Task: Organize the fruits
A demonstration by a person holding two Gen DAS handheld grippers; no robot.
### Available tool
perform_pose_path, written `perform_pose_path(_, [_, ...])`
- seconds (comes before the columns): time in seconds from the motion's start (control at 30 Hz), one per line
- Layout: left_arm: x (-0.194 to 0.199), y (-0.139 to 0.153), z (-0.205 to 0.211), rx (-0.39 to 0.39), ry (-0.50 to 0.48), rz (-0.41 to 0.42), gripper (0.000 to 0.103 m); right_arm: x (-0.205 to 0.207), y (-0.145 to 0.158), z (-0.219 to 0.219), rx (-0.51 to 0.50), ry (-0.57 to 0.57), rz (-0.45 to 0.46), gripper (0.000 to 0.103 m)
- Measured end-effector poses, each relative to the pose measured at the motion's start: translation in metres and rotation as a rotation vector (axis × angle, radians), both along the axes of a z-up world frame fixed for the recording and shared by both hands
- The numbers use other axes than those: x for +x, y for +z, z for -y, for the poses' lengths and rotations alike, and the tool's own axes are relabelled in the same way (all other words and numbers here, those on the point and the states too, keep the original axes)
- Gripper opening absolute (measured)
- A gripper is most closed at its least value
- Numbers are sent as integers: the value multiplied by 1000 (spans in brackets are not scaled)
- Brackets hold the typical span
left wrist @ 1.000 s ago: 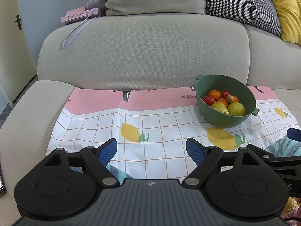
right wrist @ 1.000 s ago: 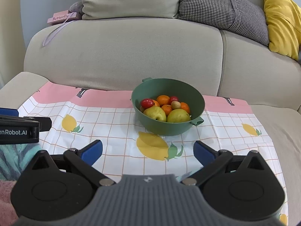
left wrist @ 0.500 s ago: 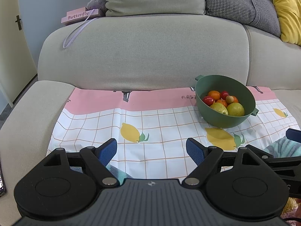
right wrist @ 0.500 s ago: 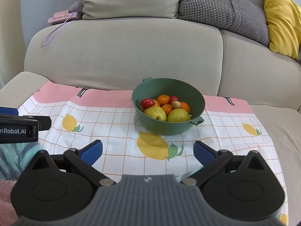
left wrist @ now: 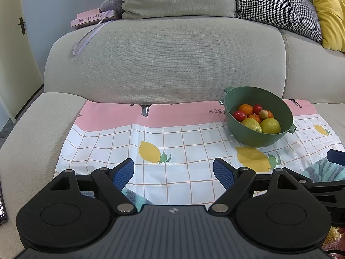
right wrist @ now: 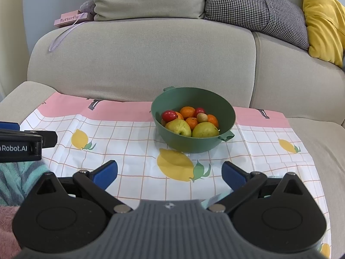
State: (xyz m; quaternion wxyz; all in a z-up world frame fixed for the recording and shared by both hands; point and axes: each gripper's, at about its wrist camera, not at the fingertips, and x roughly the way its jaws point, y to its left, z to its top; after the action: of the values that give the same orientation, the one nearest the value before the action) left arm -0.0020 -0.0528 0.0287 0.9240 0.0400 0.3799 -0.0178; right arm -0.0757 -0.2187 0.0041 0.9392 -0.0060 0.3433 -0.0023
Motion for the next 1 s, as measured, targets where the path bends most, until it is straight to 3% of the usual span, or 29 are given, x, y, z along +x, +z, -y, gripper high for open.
perform_pose_path(1.0, [-1, 1, -1, 0, 3, -8, 97, -1, -5, -1, 8, -8, -15, 99])
